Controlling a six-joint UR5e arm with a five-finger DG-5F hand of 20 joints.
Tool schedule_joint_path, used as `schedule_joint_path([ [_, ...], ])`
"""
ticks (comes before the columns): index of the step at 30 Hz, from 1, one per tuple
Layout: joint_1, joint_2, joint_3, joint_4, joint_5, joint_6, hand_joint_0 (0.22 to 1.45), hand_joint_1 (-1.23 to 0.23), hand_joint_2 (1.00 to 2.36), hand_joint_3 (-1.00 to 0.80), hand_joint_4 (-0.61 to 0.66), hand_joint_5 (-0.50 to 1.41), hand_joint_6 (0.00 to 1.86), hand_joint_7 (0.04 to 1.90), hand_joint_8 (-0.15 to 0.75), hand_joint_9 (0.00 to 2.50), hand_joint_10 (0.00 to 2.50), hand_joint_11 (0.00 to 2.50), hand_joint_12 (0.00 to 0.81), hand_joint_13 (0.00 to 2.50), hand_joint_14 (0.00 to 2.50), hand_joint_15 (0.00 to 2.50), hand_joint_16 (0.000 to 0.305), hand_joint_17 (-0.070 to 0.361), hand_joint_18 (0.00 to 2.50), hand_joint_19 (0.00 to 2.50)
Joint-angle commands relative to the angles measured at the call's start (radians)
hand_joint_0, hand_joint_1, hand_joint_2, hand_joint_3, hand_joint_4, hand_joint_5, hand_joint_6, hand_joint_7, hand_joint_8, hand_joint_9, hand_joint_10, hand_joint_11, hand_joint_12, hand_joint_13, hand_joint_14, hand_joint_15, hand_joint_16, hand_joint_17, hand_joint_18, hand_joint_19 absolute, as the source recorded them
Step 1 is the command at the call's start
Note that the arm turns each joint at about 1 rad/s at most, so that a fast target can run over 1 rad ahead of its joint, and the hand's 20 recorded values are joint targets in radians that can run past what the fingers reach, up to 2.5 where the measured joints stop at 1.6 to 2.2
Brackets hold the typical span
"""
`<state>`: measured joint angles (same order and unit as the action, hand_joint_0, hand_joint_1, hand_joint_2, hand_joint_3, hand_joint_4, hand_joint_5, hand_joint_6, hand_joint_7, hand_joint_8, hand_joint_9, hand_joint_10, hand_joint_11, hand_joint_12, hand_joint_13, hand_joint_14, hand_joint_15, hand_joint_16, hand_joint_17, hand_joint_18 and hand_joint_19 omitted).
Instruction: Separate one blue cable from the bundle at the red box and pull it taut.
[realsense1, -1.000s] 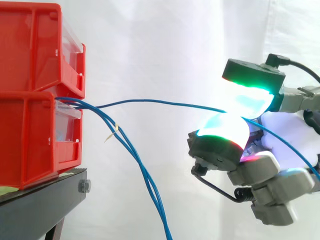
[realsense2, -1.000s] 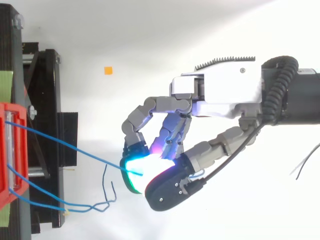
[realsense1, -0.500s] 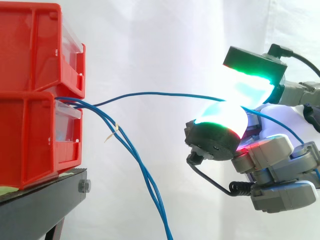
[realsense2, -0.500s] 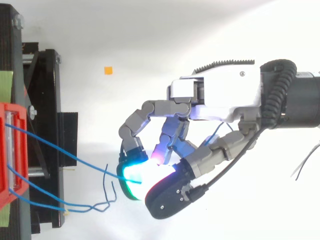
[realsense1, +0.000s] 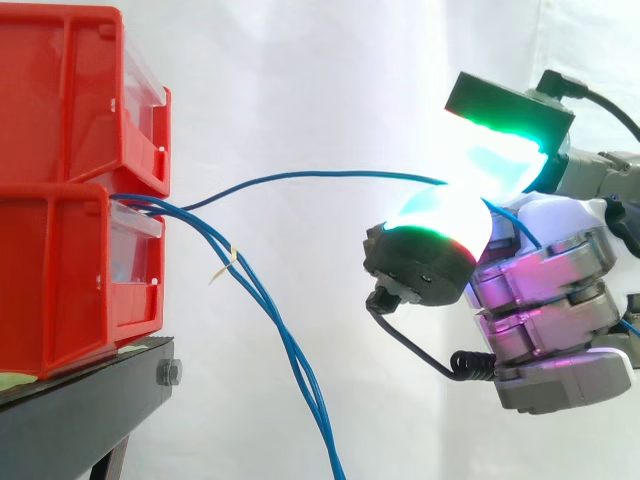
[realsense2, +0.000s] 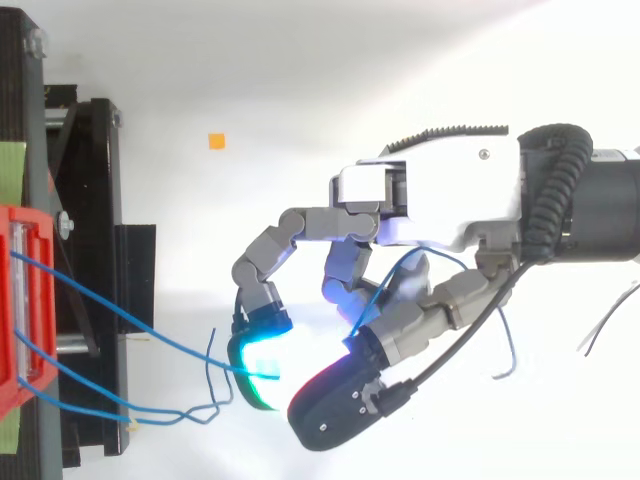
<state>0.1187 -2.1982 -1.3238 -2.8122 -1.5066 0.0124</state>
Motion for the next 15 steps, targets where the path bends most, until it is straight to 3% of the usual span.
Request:
schedule_joint_path([
  [1, -0.005, 0.000, 0.000, -0.004, 0.002, 0.000, 0.62, -0.76, 1.02, 0.03, -0.04, -0.13, 0.89, 1.26, 0.273, 1.18, 1.47, 1.68, 0.375, 1.10, 1.97, 1.50, 0.047, 0.106, 1.28, 1.41],
  [4, -0.004, 0.000, 0.000, -0.004, 0.003, 0.000, 0.63, -0.76, 1.02, 0.03, -0.03, -0.13, 0.89, 1.26, 0.278, 1.11, 2.23, 1.52, 0.385, 1.05, 2.20, 1.47, 0.047, 0.106, 1.31, 1.47],
  [6, -0.004, 0.000, 0.000, -0.004, 0.003, 0.000, 0.63, -0.76, 1.02, 0.04, -0.03, -0.13, 0.89, 1.25, 0.281, 1.08, 2.48, 1.54, 0.387, 1.01, 2.37, 1.48, 0.048, 0.109, 1.33, 1.54],
  [15, -0.004, 0.000, 0.000, -0.004, 0.003, 0.000, 0.63, -0.75, 1.02, 0.03, -0.02, -0.13, 0.89, 1.25, 0.291, 1.06, 2.50, 1.60, 0.393, 0.98, 2.48, 1.48, 0.048, 0.109, 1.35, 1.57],
])
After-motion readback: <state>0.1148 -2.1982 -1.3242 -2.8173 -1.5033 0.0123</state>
